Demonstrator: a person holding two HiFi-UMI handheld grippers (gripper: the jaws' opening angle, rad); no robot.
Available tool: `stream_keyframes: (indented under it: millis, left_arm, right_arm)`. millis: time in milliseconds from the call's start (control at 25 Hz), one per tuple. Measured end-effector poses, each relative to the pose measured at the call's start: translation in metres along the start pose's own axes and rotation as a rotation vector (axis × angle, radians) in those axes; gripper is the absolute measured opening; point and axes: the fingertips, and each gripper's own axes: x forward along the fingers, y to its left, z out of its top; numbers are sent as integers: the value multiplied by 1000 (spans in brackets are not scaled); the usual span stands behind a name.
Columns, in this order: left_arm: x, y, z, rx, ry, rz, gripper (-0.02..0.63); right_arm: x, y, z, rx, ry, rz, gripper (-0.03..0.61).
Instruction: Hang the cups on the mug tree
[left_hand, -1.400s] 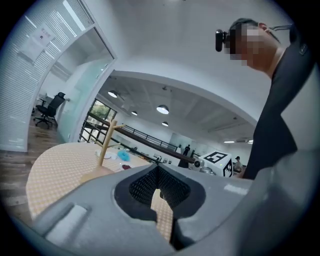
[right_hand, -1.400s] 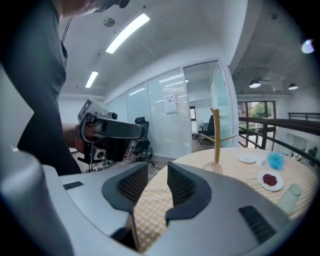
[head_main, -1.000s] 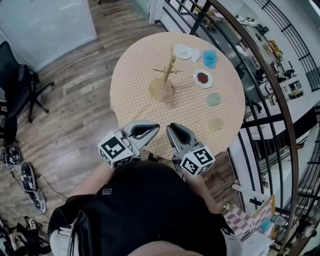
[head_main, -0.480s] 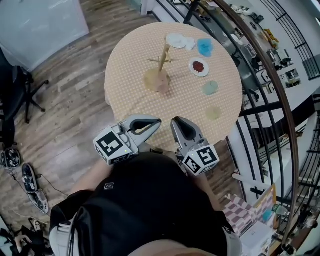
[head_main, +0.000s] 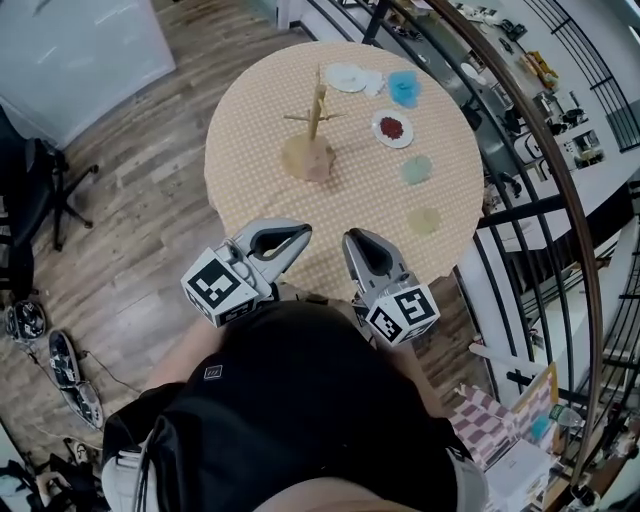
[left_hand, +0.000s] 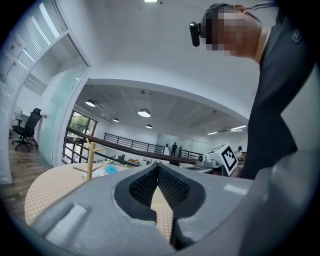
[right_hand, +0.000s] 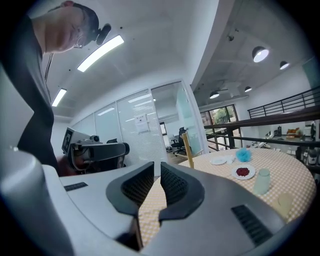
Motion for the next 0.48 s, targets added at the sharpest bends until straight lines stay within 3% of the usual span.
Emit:
stream_keyframes:
  millis: [200,480]
  left_arm:
    - [2,8,0,10,3,2,7]
    - [-10,13,3,0,-10,-55,6]
  right_arm:
    - [15,5,-4,9,10,2,51]
    - [25,13,-5,6,22,-46,51]
